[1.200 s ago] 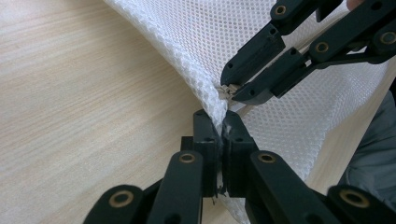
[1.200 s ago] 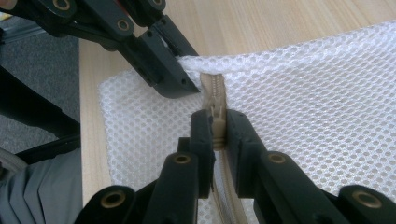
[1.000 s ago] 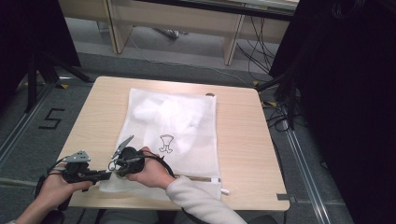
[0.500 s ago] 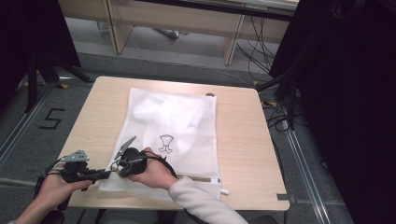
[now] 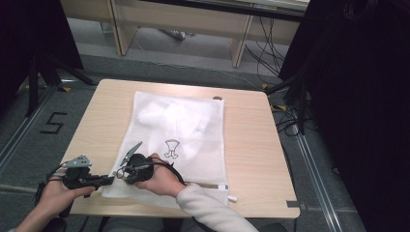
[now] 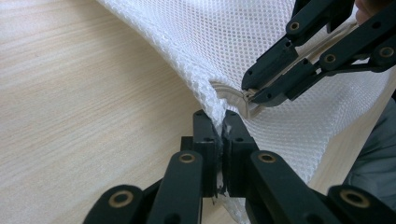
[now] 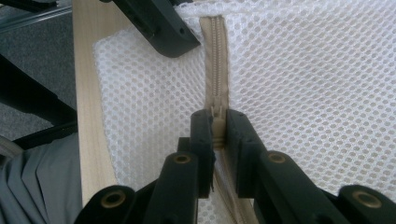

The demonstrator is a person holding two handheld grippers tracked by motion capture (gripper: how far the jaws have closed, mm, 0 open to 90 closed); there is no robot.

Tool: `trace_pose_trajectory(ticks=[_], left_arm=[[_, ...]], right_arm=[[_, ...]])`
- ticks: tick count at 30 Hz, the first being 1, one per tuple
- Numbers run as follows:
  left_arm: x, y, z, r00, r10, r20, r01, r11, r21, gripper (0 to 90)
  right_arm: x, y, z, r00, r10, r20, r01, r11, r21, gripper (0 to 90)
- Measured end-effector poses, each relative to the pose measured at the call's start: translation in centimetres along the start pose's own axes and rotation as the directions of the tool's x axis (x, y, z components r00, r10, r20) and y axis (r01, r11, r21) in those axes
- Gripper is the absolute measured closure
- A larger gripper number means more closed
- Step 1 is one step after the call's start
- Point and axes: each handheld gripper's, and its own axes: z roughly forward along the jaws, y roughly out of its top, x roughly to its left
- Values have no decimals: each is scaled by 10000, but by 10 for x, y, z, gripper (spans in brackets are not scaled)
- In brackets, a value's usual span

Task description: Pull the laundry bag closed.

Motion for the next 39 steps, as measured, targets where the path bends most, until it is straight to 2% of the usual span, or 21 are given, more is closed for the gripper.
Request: trace_pose_trajectory(ticks=[1, 5, 8, 9, 10, 11, 14, 15, 16, 18, 20, 24, 26, 27, 32, 33, 34, 39], left_arm=[[0, 0, 0, 10000, 50, 7, -50, 10000, 60, 854], [0, 0, 0, 10000, 86, -44, -86, 10000, -6, 854], [0, 0, 0, 9999, 105, -62, -106, 9998, -142, 854], [0, 0, -1, 9999, 132, -27, -132, 9999, 30, 854], [0, 0, 0, 9999, 57, -124, -59, 9999, -154, 854], [0, 0, -1, 9999, 104, -67, -104, 9999, 32, 854], [0, 0, -1, 9998, 136, -108, -135, 9999, 26, 854], [0, 0, -1, 9999, 131, -100, -131, 9999, 11, 854], [0, 0, -1, 9998, 124, -145, -125, 9999, -41, 853], [0, 0, -1, 9998, 115, -172, -116, 9999, -42, 853], [0, 0, -1, 9999, 121, -103, -121, 9999, -47, 853], [1, 0, -1, 9998, 165, -99, -164, 9999, 35, 853], [0, 0, 0, 9998, 154, -138, -154, 9999, 5, 852], [0, 0, 0, 9996, 232, -184, -231, 9997, 59, 853], [1, -1, 0, 9998, 175, -112, -175, 9998, 17, 852], [0, -1, 1, 9994, 219, -249, -222, 9997, -113, 852], [1, -1, 0, 9994, 248, -246, -247, 9997, 26, 852], [1, -1, 0, 9995, 231, -197, -232, 9997, -12, 852]], right_arm=[[1, -1, 0, 9999, 147, 48, -147, 9999, -48, 823], [0, -2, -1, 10000, -37, 62, 37, 10000, -30, 823], [0, -3, -1, 9999, 48, 98, -49, 10000, 20, 823], [0, -3, -1, 9999, 48, 98, -49, 10000, 20, 823], [-1, -4, -1, 9999, 22, 128, -23, 10000, 54, 823], [-1, -5, -1, 9999, 92, 88, -92, 9999, 89, 823], [0, -5, -1, 9997, 190, 121, -191, 9998, 82, 823], [-1, -5, -2, 9999, 17, 136, -18, 10000, 92, 823], [0, -6, -3, 9998, 106, 167, -106, 9999, 18, 823], [0, -6, -4, 9999, -47, 162, 47, 10000, 4, 823], [1, -8, -5, 9997, 54, 235, -56, 9999, 86, 823], [-1, -11, -5, 9999, -72, 139, 72, 10000, -2, 824], [-2, -12, -6, 9996, -112, 248, 110, 9999, 80, 824], [0, -12, -6, 9998, 170, 117, -170, 9999, 13, 823], [-1, -14, -7, 9997, 76, 252, -78, 9999, 100, 823], [-3, -14, -7, 9996, -63, 267, 61, 9999, 86, 823], [-1, -15, -7, 9998, 69, 193, -70, 9999, 86, 823], [-2, -19, -8, 9998, 161, 154, -162, 9998, 67, 823]])
